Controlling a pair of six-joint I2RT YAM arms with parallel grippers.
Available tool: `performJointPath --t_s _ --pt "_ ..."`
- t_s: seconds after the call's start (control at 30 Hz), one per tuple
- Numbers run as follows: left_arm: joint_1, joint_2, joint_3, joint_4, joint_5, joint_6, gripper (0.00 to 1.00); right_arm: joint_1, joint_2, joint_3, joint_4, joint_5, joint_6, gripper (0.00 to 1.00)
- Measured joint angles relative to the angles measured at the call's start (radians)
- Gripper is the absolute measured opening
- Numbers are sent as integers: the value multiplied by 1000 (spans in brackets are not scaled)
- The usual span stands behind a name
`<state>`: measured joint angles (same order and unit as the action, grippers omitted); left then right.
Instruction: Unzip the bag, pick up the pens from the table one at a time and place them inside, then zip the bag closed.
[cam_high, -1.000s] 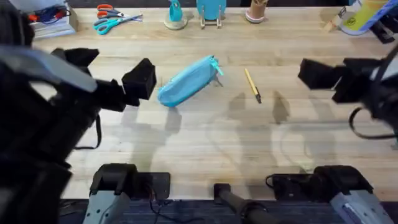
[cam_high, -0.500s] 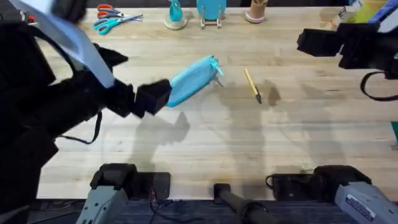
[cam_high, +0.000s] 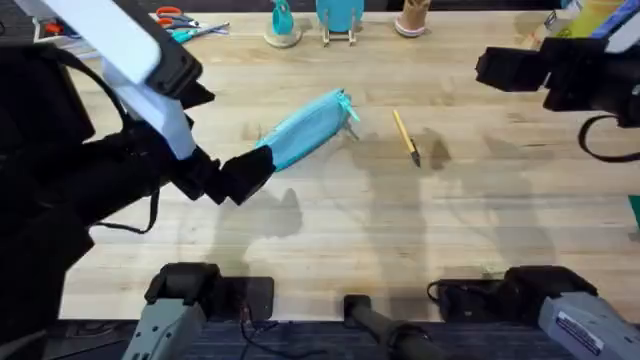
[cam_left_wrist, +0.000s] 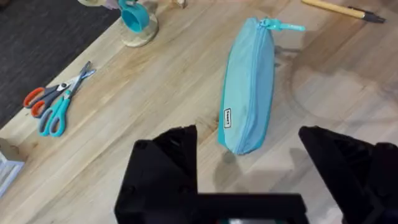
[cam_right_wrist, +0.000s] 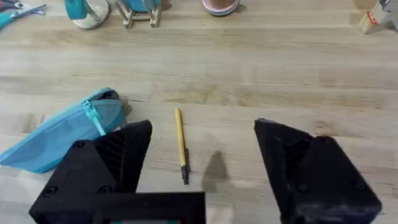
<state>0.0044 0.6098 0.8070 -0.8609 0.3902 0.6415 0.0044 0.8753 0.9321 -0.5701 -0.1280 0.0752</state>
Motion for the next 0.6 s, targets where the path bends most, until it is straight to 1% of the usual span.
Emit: performJointPath --t_s 0.2,0.3,0.4,0.6 --pt "0 0 0 -1 5 17 993 0 0 0 1 0 0 996" --pt "0 3 0 -25 6 18 994 0 0 0 1 0 0 996" --pt "0 26 0 -48 8 18 995 0 0 0 1 0 0 996" --pt "0 88 0 -51 7 18 995 0 0 0 13 0 0 996"
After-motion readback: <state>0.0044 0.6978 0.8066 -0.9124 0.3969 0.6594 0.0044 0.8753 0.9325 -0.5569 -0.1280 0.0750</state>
